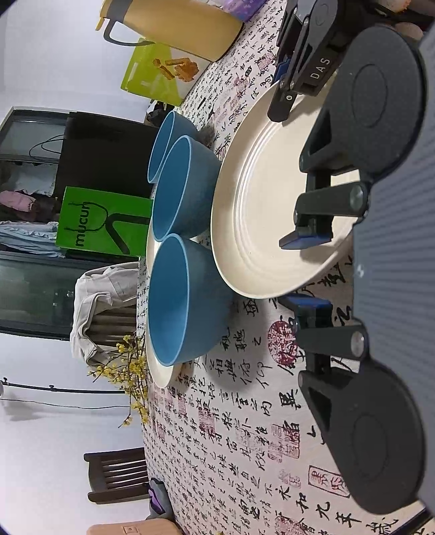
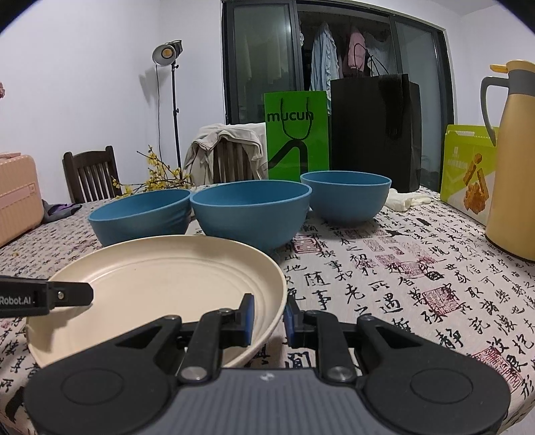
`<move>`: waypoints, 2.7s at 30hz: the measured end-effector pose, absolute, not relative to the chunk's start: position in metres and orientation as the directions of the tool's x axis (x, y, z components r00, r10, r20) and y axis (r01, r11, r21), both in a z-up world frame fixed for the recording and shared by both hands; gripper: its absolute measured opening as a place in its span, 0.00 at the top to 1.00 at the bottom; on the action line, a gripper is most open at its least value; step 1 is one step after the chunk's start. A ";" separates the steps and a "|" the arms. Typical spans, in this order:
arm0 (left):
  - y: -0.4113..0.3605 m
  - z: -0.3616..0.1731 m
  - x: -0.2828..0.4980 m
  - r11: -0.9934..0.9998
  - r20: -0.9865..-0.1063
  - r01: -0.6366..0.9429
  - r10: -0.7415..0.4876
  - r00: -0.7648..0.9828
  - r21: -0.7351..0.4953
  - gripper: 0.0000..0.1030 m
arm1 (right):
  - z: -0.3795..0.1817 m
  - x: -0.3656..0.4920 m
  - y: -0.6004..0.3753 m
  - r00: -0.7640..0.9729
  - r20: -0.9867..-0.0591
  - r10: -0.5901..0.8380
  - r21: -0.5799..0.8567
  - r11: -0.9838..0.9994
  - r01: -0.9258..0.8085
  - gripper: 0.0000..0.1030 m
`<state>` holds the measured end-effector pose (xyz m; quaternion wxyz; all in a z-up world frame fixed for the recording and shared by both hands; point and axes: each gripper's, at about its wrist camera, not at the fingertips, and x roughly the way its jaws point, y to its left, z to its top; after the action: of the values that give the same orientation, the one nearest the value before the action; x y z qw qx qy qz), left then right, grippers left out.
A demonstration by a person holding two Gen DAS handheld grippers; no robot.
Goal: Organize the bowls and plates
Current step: 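Lower the held cream plate onto the cloth beside the blue bowls, then open both grippers to release the cream plate rim, then withdraw both grippers from the placed plate back over the blue bowls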
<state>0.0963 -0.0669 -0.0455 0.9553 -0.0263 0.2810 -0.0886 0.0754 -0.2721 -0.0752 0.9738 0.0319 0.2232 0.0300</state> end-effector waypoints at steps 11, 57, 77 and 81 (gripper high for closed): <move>-0.070 -0.052 0.101 0.983 -0.554 0.155 -0.183 0.812 -0.097 0.72 | -0.083 0.079 -0.275 0.889 -0.451 0.075 0.087 0.995 -0.040 0.82; -0.054 -0.052 0.089 0.988 -0.514 0.101 -0.148 0.845 -0.117 0.00 | -0.080 0.070 -0.291 0.898 -0.419 0.132 0.179 0.982 -0.061 0.16; -0.037 -0.053 0.077 0.985 -0.484 0.092 -0.152 0.862 -0.146 0.00 | -0.076 0.061 -0.291 0.901 -0.409 0.147 0.209 0.976 -0.064 0.00; -0.034 -0.052 0.074 0.984 -0.487 0.085 -0.150 0.861 -0.154 0.00 | -0.073 0.058 -0.291 0.903 -0.404 0.147 0.213 0.975 -0.064 0.00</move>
<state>0.0739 -0.0342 -0.0518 0.9624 -0.0635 0.2568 -0.0612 0.0579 -0.2910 -0.0728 0.9704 0.0978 0.2138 0.0543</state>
